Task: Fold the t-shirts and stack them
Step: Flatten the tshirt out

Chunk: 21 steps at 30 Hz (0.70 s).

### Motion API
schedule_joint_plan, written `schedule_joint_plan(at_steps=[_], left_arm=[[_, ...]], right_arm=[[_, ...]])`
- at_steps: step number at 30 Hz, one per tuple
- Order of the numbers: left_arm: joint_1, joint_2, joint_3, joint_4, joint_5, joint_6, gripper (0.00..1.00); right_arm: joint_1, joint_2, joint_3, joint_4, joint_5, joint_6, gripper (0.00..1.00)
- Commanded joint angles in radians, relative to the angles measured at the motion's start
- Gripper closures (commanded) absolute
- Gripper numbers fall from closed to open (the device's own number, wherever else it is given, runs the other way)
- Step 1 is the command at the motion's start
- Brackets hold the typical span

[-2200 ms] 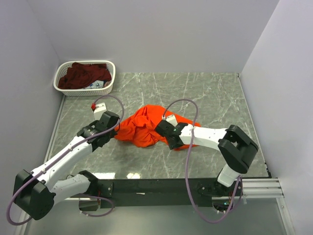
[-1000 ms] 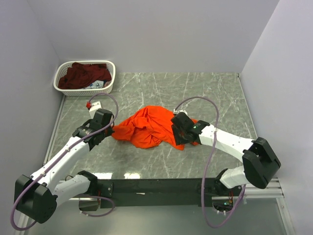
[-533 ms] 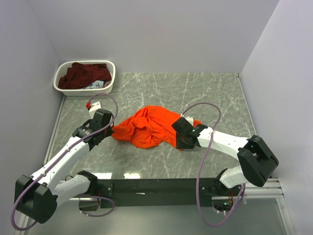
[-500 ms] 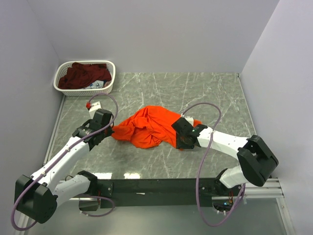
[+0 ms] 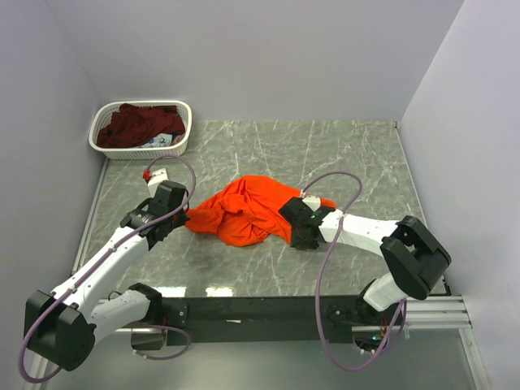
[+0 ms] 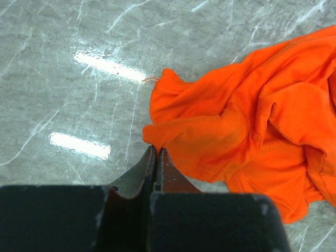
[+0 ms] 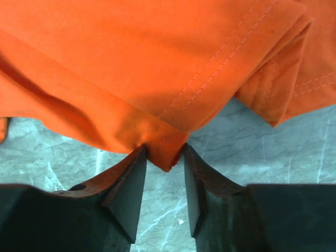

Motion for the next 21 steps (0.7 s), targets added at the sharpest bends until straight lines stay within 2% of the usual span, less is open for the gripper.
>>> schedule_joint_plan(at_steps=[1,5,12,13,14,15,16,21], left_arm=[[0.006,-0.009,-0.002,0.025,0.002,0.019,0.99],[0.009,-0.009,0.0,0.024,0.002,0.021,0.99],[0.009,-0.019,-0.008,0.016,-0.002,0.001,0.99],[0.009,-0.019,-0.01,0.014,-0.002,-0.005,0.99],[0.009,-0.014,-0.004,0.01,-0.008,-0.015,0.99],[0.009,-0.011,-0.004,0.01,-0.009,-0.015,0.99],[0.009,-0.005,0.007,0.002,-0.009,-0.016,0.99],[0.041,0.069,0.085,-0.032,-0.025,-0.009,0.99]], right_arm=[[0.008,0.059,-0.014,-0.04,0.048,0.036,0.59],[0.01,0.054,-0.024,-0.048,0.046,0.041,0.7],[-0.006,0.014,-0.049,-0.063,0.058,0.044,0.83],[-0.007,0.005,-0.05,-0.072,0.064,0.044,0.86],[-0.029,-0.034,-0.066,-0.083,0.068,0.041,0.94],[-0.029,-0.035,-0.066,-0.086,0.068,0.041,0.94],[-0.038,-0.059,-0.07,-0.092,0.068,0.039,1.0],[-0.133,-0.147,-0.054,-0.134,0.065,-0.022,1.0]])
